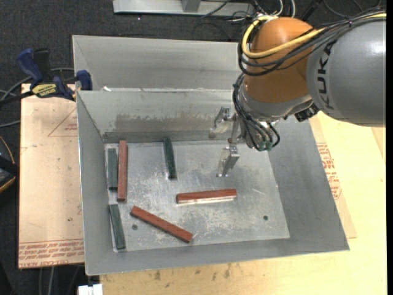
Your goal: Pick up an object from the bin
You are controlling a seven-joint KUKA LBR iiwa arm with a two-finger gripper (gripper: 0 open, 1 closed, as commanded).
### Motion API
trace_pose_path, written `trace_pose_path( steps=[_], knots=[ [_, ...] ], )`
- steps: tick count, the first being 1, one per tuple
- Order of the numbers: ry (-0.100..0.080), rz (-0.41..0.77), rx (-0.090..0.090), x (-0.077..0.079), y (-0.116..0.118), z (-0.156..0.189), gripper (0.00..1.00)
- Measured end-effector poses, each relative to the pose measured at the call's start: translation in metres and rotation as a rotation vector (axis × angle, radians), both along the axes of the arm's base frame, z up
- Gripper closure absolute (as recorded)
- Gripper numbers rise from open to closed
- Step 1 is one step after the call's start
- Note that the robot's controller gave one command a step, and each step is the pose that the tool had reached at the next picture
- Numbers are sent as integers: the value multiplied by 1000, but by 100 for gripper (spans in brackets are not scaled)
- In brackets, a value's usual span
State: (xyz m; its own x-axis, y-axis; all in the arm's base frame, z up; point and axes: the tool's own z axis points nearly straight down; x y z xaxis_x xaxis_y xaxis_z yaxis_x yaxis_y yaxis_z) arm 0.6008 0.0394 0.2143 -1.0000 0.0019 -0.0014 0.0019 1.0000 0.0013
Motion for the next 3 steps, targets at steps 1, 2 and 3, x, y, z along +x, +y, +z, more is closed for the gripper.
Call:
trace_pose_path(
  steps=[1, 2, 3],
  knots=[
    [0, 0, 0, 0, 0, 0, 0],
    [-5, 0, 0, -23, -16, -54, 0],
    [-4, -10, 1, -42, -14, -131, 100]
  ],
)
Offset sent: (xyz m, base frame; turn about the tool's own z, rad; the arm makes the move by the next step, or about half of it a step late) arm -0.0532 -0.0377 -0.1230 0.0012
